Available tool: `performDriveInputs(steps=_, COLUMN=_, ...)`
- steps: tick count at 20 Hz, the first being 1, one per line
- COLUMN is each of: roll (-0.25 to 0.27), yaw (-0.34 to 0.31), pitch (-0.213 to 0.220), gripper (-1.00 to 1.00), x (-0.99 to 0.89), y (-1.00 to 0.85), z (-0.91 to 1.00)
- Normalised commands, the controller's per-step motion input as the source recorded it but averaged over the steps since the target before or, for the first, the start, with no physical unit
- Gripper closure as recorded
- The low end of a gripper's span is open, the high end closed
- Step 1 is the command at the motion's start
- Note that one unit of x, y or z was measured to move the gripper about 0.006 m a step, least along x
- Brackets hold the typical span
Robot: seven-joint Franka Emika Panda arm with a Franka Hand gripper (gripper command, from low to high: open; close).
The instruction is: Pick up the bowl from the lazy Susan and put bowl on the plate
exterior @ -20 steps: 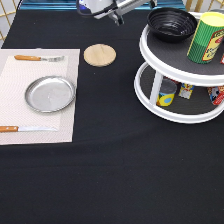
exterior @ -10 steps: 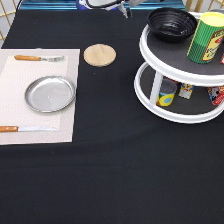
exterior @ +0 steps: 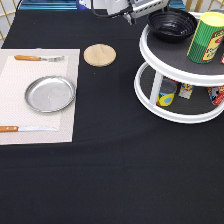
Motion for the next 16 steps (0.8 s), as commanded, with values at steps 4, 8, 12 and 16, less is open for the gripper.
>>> performDriveInputs(steps=4, roll=-0.076, yaw=-0.15, pitch=0.0, gripper=1.0, x=-0.16, y=0.16, z=-0.06)
performDriveInputs(steps=8, roll=-0.051, yaw=-0.107, pitch=0.0, gripper=1.0, x=-0.11, y=0.04, z=-0.08)
performDriveInputs(steps=12, roll=-0.054, yaw=-0.082, pitch=0.0, gripper=1.0, x=-0.02, y=0.05, z=-0.1)
performDriveInputs(steps=16, roll=-0.006, yaw=-0.031, pitch=-0.01, gripper=1.0, x=-0.11, y=-0.08, z=-0.11)
